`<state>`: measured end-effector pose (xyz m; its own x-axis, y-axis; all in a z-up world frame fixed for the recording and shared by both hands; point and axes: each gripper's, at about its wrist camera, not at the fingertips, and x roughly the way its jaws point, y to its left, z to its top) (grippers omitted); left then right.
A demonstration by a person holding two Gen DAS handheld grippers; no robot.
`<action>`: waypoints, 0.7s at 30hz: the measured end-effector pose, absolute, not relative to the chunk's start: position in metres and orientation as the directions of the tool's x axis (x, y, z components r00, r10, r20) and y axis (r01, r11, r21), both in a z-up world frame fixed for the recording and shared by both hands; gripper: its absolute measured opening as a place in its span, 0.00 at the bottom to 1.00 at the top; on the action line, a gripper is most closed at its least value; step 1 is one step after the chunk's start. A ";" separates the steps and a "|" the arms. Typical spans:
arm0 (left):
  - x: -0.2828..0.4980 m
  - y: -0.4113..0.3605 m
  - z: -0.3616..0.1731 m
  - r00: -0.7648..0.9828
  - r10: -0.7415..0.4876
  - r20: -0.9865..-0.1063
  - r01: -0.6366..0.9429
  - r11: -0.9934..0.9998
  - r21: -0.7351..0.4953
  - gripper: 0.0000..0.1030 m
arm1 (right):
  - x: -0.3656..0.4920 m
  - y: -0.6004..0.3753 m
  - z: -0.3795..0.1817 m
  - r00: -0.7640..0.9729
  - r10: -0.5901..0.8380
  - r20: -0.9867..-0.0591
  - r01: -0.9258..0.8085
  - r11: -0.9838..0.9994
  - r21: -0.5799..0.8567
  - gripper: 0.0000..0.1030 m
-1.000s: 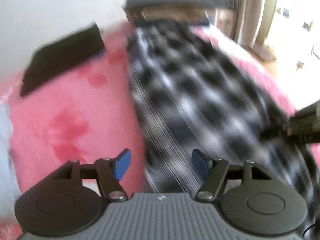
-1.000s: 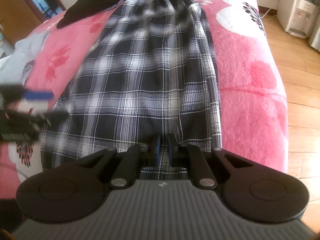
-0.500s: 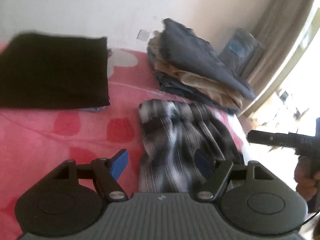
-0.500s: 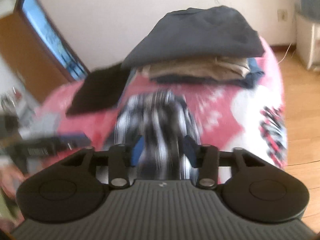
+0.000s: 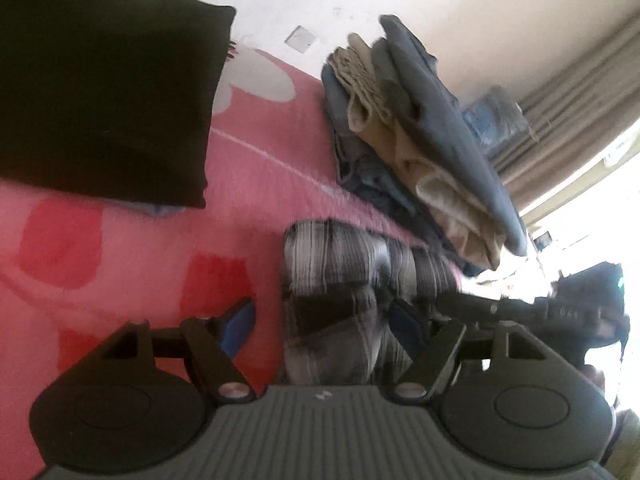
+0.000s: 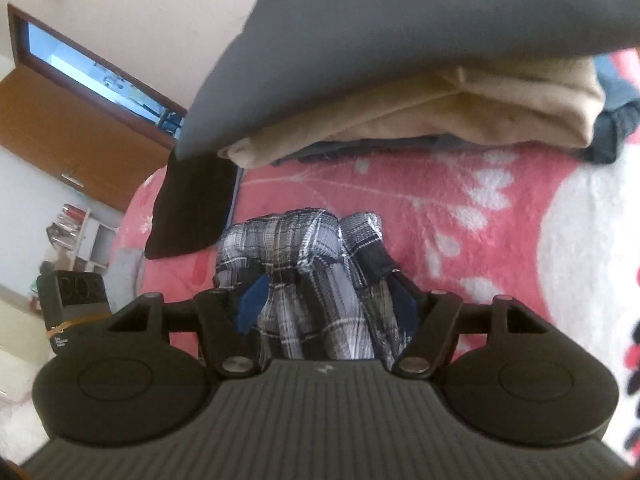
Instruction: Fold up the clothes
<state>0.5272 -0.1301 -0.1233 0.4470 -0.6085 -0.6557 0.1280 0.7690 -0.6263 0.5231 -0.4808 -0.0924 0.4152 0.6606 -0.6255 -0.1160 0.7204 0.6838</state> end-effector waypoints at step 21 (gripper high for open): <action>0.499 -0.155 -0.088 0.603 -0.500 -0.622 0.101 0.821 -0.562 0.20 | 0.504 -0.474 -0.066 0.491 0.633 -0.598 -0.157 0.740 0.654 0.16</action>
<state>0.4991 -0.1553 -0.0883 0.6027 -0.5002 -0.6217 0.1015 0.8209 -0.5620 0.5035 -0.4743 -0.0659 0.4915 0.6332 -0.5979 -0.1567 0.7397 0.6545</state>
